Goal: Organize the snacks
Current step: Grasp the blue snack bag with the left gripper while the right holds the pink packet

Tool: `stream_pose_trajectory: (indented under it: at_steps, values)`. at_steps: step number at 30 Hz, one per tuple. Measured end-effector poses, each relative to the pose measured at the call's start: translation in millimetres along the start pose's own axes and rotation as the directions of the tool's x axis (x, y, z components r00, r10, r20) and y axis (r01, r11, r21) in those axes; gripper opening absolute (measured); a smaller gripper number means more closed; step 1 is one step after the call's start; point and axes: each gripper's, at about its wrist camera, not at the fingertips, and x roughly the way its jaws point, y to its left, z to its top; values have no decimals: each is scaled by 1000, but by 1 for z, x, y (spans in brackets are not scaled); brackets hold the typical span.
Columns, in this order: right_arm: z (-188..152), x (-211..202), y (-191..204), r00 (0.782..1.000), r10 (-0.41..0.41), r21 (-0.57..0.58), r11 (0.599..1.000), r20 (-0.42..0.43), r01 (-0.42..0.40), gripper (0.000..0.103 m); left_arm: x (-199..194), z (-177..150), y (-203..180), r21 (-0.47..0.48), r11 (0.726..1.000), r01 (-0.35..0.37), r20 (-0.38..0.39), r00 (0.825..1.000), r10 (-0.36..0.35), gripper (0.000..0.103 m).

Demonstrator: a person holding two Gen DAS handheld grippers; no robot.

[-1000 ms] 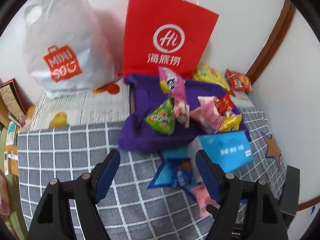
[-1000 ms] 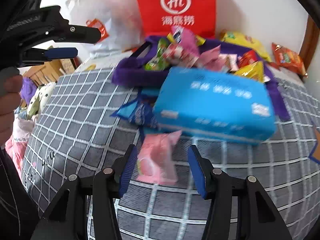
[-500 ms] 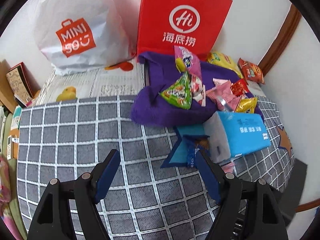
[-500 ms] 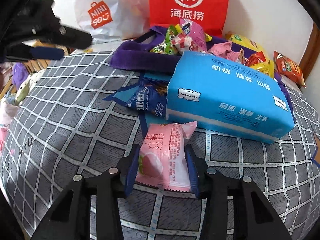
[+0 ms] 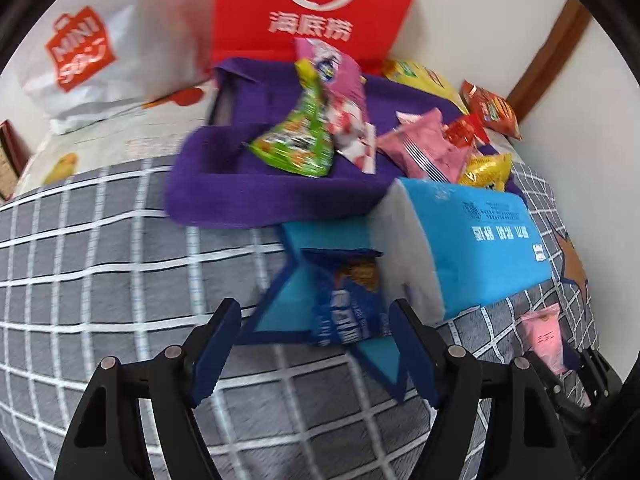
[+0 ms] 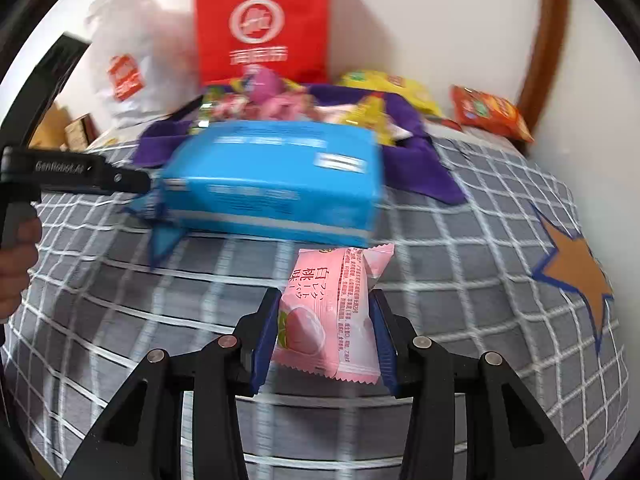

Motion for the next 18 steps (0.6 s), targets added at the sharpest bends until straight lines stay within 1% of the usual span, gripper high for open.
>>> stream_pose_trajectory:
  at_steps: [2, 3, 4, 5, 6, 7, 8, 12, 15, 18]
  values:
    - [-5, 7, -12, 1000, 17, 48, 999, -21, -16, 44, 12, -1, -6, 14, 1000, 19, -16, 1000, -19, 69]
    - [-8, 9, -15, 999, 25, 56, 998, -30, -24, 44, 15, -2, -7, 13, 1000, 6, -16, 1000, -5, 67]
    - [-10, 12, -15, 999, 31, 60, 998, -35, -29, 44, 18, -2, -8, 14, 1000, -2, -10, 1000, 2, 66]
    - [-11, 12, -16, 999, 31, 59, 998, -25, -29, 45, 19, -3, -9, 25, 1000, -13, 12, 1000, 13, 65]
    - [-12, 12, -15, 1000, 26, 53, 998, -16, -25, 45, 19, -4, -11, 41, 999, -30, 27, 999, 28, 60]
    - [-11, 13, -12, 1000, 20, 45, 999, -12, -19, 45, 20, -4, -13, 58, 997, -45, 34, 998, 43, 47]
    - [-11, 14, -10, 1000, 12, 41, 999, -9, -12, 45, 19, -5, -16, 76, 996, -52, 39, 998, 49, 36]
    - [-11, 16, -13, 1000, 26, 51, 998, -11, -26, 46, 10, -10, -12, 84, 996, -10, 15, 1000, 8, 34]
    - [-10, 17, -15, 999, 33, 57, 998, -9, -33, 46, -2, -27, -6, 99, 995, -30, 3, 1000, 30, 34]
    - [-10, 17, -15, 999, 37, 60, 998, -10, -36, 46, -18, -50, -1, 100, 995, -15, 10, 1000, 14, 35]
